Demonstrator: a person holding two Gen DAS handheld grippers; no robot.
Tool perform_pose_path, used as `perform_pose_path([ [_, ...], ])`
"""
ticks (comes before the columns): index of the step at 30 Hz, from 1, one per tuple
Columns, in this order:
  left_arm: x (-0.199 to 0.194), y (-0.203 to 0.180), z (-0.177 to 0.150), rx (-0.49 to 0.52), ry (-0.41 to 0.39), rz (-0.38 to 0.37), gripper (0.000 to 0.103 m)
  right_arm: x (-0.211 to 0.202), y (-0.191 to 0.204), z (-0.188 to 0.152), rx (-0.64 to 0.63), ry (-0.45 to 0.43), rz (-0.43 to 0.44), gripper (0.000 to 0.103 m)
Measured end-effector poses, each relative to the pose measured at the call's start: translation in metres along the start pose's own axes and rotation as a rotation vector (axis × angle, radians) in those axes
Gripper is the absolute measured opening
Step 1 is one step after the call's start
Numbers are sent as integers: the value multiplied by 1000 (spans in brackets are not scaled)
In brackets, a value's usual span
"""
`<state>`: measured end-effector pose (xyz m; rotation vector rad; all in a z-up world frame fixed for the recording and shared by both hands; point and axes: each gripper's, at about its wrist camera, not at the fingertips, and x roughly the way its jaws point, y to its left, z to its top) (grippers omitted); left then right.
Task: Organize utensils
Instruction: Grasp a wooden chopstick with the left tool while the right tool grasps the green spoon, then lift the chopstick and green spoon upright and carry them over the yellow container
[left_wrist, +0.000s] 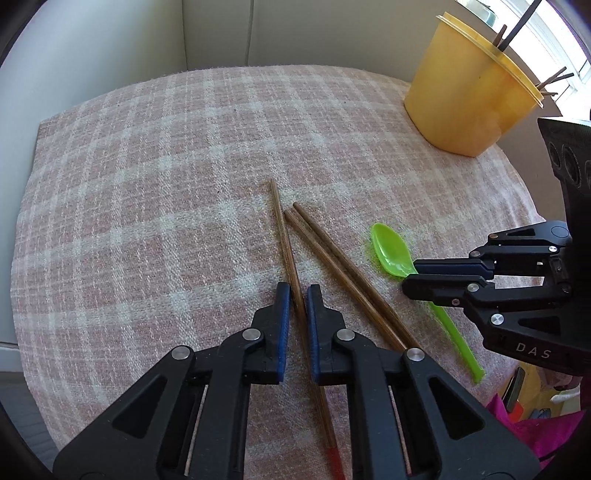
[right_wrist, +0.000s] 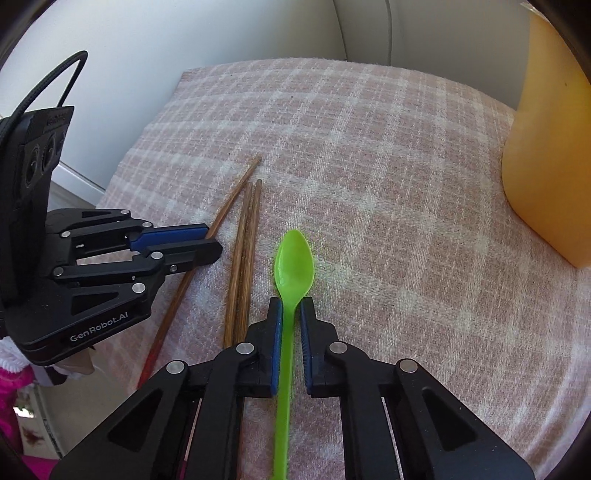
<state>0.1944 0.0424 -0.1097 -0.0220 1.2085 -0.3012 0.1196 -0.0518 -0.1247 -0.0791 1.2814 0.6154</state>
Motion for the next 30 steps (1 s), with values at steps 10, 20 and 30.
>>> perform_pose_path([
  [10,-43,44,-20,-91,-81,-55,4,-20,-16,-5,52,-54,14,7],
  [20,-111,86,-18,-111,-218,-103,4,-61,-20,-8,31,-183,13,7],
  [30,-151,76,-30,-101,-289,-134,4,-96,-17,-13,-4,-307,-31,7],
])
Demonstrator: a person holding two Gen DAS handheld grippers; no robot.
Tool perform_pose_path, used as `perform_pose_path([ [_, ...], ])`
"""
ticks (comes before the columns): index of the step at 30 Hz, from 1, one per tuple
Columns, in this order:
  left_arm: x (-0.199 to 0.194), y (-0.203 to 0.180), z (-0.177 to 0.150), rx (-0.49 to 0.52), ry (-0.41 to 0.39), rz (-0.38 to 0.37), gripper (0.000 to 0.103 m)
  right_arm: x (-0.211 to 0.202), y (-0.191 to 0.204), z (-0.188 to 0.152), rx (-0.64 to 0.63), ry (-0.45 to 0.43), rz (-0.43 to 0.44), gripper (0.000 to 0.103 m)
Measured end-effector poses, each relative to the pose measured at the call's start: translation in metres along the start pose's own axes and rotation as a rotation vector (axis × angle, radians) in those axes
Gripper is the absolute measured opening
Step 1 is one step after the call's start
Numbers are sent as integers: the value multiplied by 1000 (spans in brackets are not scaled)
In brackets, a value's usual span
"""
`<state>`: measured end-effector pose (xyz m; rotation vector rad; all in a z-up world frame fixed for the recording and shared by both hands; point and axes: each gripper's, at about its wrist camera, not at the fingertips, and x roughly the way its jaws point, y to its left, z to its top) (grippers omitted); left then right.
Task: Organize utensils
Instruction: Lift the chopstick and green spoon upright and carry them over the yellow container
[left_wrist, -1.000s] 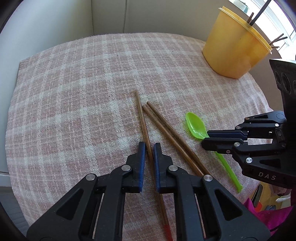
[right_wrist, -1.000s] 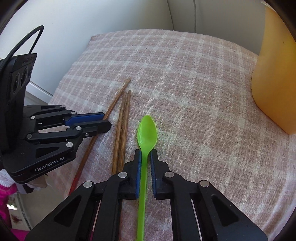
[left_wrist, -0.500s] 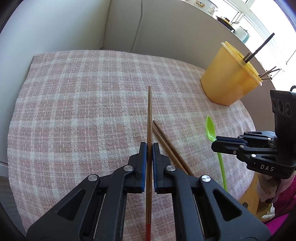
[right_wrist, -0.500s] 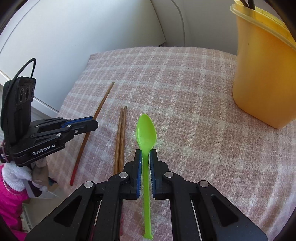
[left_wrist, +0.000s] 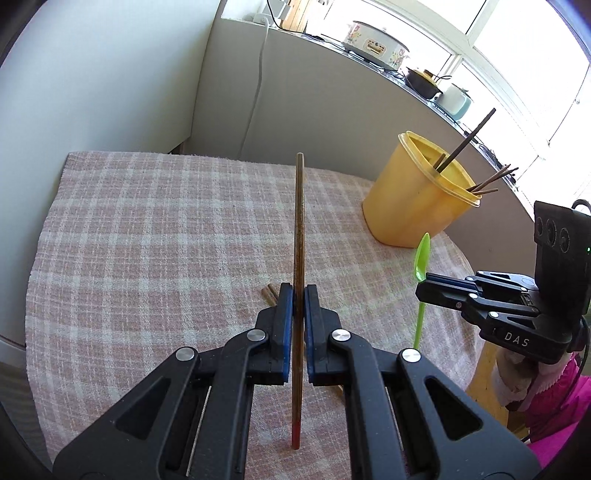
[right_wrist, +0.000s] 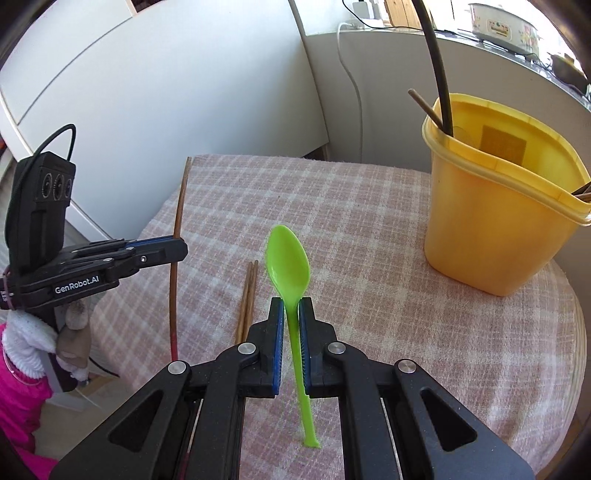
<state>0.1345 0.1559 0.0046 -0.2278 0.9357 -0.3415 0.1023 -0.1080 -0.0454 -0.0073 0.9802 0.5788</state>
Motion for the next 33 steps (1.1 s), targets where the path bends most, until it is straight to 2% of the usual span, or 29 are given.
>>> perform_pose_path([
  [10,-4,-37,8,54,-62,-21,4,-28,-10,2,23,-93,-1,7],
  [17,-8,-58,19,87,-109,-38,4,-62,-16,1,31,-197,-35,7],
  [24,-6,-86,41,113,-164,-76,4,-100,-26,5,41,-317,-93,7],
  [33,-14,-118,73,177,-238,-104,4,-129,-45,18,89,-420,-137,7],
])
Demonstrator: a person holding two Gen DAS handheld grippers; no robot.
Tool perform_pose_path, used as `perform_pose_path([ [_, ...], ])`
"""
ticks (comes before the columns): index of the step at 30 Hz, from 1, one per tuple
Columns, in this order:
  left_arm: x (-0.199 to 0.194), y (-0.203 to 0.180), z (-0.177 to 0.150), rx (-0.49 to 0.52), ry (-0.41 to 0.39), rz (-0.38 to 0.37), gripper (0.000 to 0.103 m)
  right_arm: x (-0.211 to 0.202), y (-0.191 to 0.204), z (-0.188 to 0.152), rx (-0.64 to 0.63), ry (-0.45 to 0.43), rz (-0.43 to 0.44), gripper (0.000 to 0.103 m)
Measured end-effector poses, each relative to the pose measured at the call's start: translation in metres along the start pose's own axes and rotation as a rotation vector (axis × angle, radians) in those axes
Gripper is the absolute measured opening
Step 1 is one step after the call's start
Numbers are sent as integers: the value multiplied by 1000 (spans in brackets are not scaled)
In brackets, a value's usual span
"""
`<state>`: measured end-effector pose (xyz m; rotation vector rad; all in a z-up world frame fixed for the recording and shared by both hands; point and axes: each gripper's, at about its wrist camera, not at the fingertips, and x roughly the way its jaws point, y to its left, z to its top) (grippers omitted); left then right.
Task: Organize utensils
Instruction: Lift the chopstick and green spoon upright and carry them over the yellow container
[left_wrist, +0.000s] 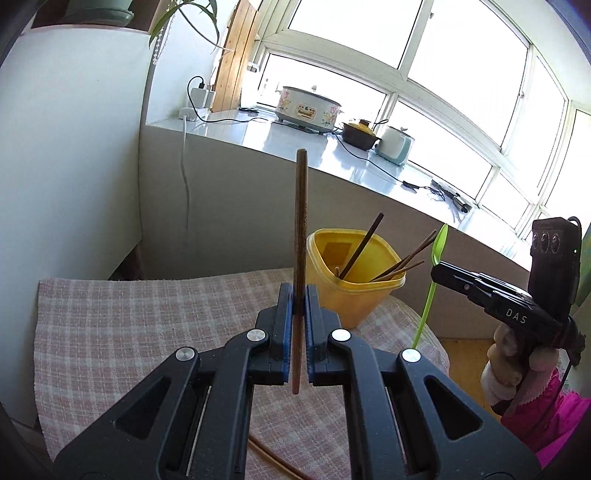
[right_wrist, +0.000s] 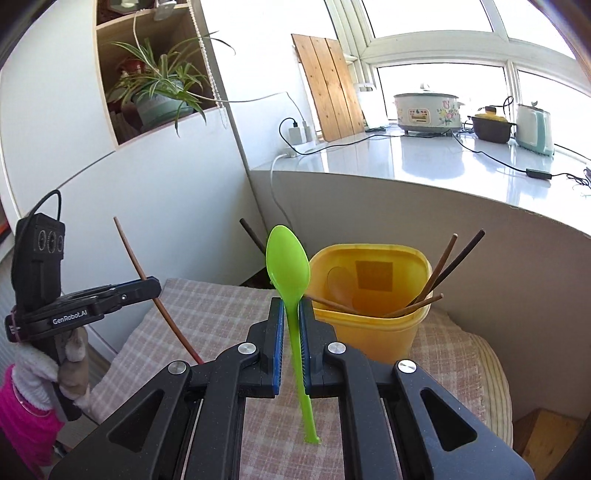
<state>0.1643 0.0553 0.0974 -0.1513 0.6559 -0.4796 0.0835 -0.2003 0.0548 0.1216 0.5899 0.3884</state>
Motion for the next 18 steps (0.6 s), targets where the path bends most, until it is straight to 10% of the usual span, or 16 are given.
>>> perform_pose_path([
  [18,23,-20,66,45,-125,-15,4,-4,-14,40,3,-99,-46,7],
])
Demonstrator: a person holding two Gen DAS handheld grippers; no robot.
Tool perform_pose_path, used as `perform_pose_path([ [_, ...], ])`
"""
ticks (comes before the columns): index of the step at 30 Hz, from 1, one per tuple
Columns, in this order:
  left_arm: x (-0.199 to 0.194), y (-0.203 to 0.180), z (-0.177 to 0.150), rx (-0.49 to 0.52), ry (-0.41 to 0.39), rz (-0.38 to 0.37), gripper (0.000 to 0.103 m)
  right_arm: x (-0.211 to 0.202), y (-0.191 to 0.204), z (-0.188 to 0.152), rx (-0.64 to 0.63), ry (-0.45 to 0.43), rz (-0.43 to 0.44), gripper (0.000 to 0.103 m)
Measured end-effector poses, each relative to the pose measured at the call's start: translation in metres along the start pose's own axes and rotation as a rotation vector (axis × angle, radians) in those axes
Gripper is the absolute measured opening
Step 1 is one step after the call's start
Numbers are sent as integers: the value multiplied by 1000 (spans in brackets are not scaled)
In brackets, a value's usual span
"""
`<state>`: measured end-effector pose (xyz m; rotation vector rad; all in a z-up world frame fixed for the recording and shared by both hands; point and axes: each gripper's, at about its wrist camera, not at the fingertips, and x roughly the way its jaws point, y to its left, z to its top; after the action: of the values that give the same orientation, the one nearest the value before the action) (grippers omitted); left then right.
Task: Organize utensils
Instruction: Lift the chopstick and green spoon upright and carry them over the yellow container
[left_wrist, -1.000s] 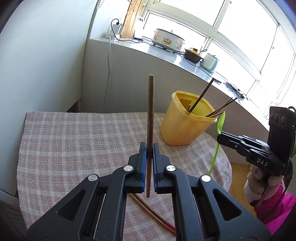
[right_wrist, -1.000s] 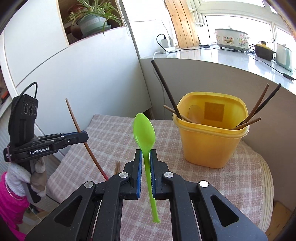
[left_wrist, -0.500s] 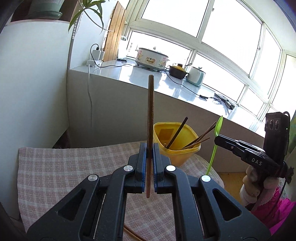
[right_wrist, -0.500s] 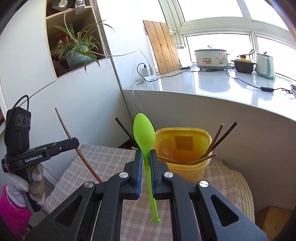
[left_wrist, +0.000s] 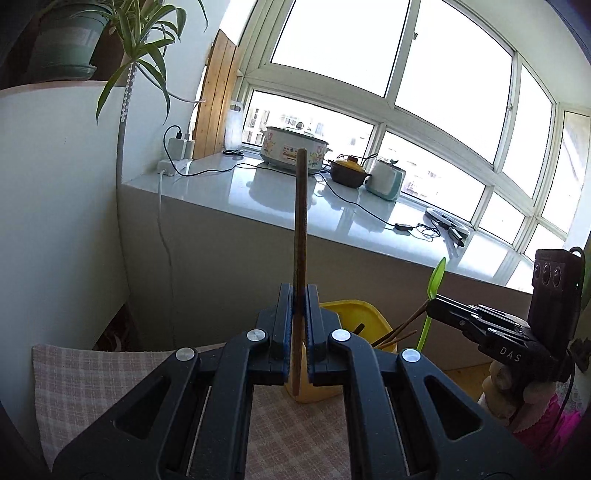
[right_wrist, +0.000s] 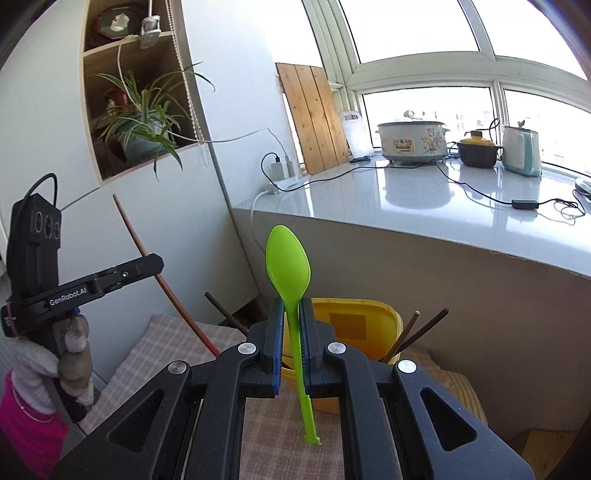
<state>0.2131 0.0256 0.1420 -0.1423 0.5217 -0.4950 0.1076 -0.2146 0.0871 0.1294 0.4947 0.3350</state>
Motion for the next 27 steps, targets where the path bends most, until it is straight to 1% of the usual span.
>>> perform_pose_path([
  [8,15,-2,21,-7,-32,-3,4,11,-10,22,13,-50,-23,7],
  [13,29,-3,27,-15,-31,-7,4,18,-13,33,20,-79,-46,7],
  [20,46,-2,27,-38,-15,-30,4,32,-20,40,18,-82,-86,7],
  [27,58,-3,24,-43,14,-41,4,47,-26,38,22,-70,-109,7],
])
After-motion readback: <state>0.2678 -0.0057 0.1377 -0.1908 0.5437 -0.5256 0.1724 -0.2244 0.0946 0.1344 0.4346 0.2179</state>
